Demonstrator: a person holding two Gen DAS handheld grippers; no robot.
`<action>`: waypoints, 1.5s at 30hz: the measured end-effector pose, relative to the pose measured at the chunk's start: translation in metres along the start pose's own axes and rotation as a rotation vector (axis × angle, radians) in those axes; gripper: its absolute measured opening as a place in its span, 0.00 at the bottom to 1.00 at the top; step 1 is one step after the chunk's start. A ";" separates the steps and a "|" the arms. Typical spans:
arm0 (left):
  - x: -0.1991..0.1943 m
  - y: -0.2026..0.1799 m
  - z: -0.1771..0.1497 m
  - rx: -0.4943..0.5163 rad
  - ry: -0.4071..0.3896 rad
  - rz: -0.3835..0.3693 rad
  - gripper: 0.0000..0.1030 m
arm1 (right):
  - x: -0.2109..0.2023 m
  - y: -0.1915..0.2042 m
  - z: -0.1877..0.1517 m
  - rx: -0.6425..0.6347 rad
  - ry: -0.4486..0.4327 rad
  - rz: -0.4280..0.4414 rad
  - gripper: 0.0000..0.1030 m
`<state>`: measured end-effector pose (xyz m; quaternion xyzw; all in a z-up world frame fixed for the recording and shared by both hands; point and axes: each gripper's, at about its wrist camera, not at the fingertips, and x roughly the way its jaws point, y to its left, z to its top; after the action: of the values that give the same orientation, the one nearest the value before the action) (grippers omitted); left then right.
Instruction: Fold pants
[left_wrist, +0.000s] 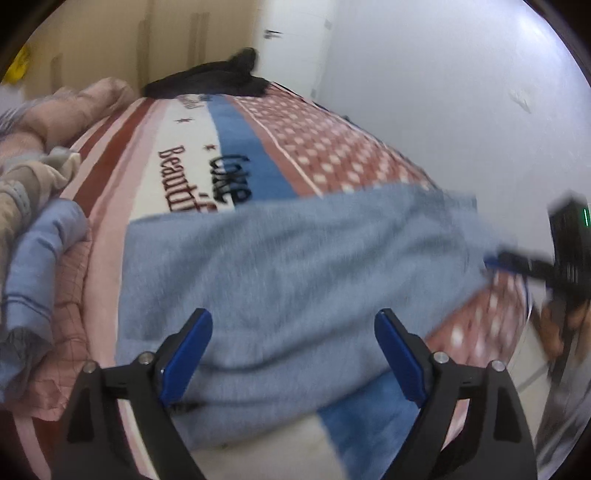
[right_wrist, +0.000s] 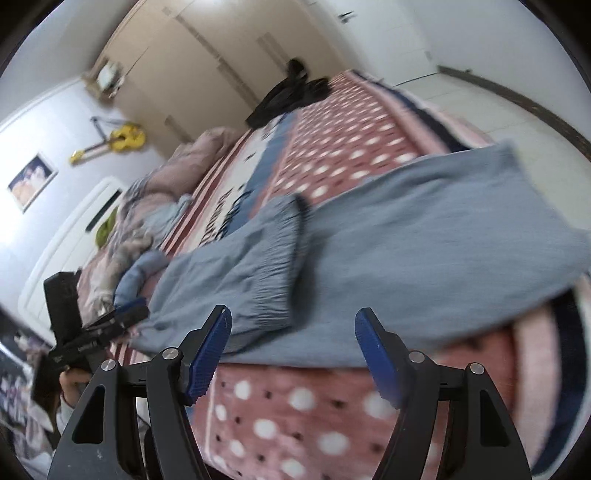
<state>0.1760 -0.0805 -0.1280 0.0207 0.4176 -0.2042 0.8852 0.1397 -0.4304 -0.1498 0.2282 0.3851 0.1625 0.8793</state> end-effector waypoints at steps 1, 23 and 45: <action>0.000 -0.001 -0.008 0.029 0.002 0.008 0.85 | 0.006 0.004 -0.001 -0.006 0.009 0.006 0.65; -0.027 0.047 -0.058 0.052 0.021 0.255 0.59 | 0.055 0.029 0.000 -0.054 0.076 0.036 0.65; -0.044 0.066 -0.077 -0.207 -0.175 0.427 0.06 | 0.059 0.027 0.001 -0.029 0.077 0.047 0.65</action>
<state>0.1200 0.0106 -0.1543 -0.0003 0.3443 0.0301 0.9384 0.1765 -0.3805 -0.1704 0.2178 0.4108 0.1972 0.8631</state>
